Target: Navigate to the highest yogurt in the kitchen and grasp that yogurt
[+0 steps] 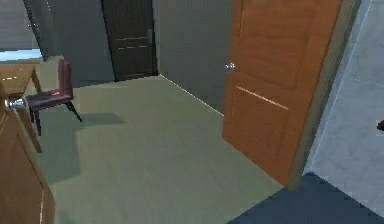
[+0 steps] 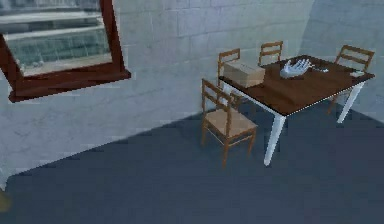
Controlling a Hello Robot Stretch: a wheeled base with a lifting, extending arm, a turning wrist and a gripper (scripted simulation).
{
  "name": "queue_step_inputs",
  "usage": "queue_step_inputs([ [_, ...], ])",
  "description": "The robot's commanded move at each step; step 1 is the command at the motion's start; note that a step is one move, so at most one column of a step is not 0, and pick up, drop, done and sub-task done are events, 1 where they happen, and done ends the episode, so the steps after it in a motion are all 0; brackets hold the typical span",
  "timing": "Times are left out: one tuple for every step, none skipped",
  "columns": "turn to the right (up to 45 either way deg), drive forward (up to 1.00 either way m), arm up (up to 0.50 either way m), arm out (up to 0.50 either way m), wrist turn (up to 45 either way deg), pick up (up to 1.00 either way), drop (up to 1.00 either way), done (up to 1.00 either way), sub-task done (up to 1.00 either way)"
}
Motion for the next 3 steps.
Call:
queue_step_inputs([
  [0.0, 0.45, 0.00, 0.00, 0.0, 0.00, 0.00, 0.00, 0.00],
  [-27.0, 0.00, 0.00, 0.00, 0.0, 0.00, 0.00, 0.00, 0.00],
  [0.0, 1.00, 0.00, 0.00, 0.0, 0.00, 0.00, 0.00, 0.00],
])
